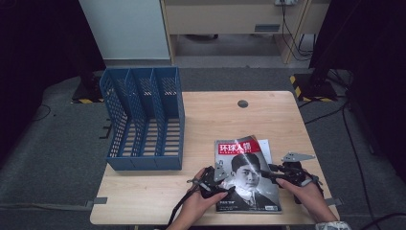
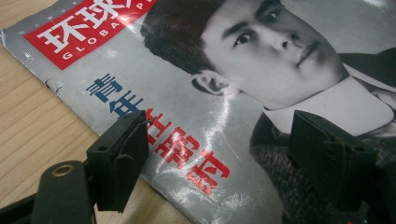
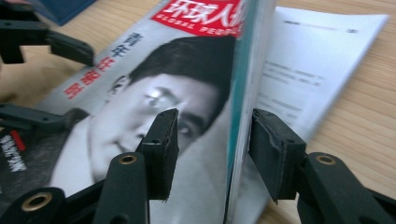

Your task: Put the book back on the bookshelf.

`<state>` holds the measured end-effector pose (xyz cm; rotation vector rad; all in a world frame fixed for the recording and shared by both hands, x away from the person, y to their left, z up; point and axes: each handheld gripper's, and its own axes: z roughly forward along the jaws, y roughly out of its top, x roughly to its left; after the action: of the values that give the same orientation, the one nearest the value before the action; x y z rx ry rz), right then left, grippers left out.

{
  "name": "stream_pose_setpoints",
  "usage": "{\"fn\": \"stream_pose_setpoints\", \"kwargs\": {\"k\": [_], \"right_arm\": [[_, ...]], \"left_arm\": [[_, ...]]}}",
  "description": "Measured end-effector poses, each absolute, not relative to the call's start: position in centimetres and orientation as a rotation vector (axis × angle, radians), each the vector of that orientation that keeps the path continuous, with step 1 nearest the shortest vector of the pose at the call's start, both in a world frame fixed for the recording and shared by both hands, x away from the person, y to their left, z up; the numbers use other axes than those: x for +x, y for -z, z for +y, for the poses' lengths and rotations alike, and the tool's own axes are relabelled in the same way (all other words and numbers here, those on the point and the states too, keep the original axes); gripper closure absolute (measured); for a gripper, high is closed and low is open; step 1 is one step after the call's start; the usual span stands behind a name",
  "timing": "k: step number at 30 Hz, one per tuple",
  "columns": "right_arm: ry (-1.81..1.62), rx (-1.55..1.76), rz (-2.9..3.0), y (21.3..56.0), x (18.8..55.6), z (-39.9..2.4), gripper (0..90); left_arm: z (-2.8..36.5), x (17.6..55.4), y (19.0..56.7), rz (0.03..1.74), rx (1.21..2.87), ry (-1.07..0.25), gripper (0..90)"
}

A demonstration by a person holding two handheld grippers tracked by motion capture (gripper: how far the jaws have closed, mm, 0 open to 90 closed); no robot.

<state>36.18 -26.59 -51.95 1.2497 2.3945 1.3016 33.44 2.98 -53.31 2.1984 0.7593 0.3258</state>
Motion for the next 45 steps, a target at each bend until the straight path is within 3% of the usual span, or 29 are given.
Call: {"fn": "stream_pose_setpoints", "kwargs": {"k": [7, 9, 11, 16, 22, 29, 31, 33, 37, 45], "right_arm": [[-1.228, 1.225, 2.451, 52.8, 36.7, -25.1, 47.4], [-1.227, 1.223, 2.443, 52.7, 36.9, -24.9, 48.6], [-1.196, 1.194, 2.440, 52.7, 36.8, -24.8, 55.5], [-1.152, 1.160, 2.440, 52.7, 36.6, -24.7, 57.0], [-1.154, 1.142, 2.444, 52.6, 36.6, -24.5, 57.1], [-1.203, 1.173, 2.451, 52.8, 36.9, -23.9, 52.7], [-1.171, 1.156, 2.445, 52.8, 36.9, -23.1, 61.1], [-1.156, 1.153, 2.441, 52.7, 36.9, -23.0, 64.0], [-1.200, 1.172, 2.416, 52.2, 36.9, -23.4, 82.2], [-1.267, 1.109, 2.374, 51.1, 36.5, -23.4, 89.5]], "left_arm": [[2.9, 33.6, 53.4, 0.755, 2.189, -0.326, 19.5], [2.9, 33.7, 53.4, 0.751, 2.190, -0.326, 19.5], [3.0, 33.7, 53.4, 0.752, 2.188, -0.319, 19.5], [3.9, 34.3, 53.2, 0.869, 2.164, -0.361, 13.8], [4.4, 34.7, 53.5, 0.856, 2.156, -0.304, 22.4], [4.3, 34.8, 53.5, 0.843, 2.162, -0.297, 20.8], [4.2, 34.8, 53.5, 0.845, 2.162, -0.299, 20.8], [4.2, 34.8, 53.5, 0.845, 2.162, -0.298, 20.7], [4.2, 34.8, 53.5, 0.843, 2.162, -0.294, 20.0], [4.3, 35.0, 53.5, 0.872, 2.147, -0.264, 12.8]]}}
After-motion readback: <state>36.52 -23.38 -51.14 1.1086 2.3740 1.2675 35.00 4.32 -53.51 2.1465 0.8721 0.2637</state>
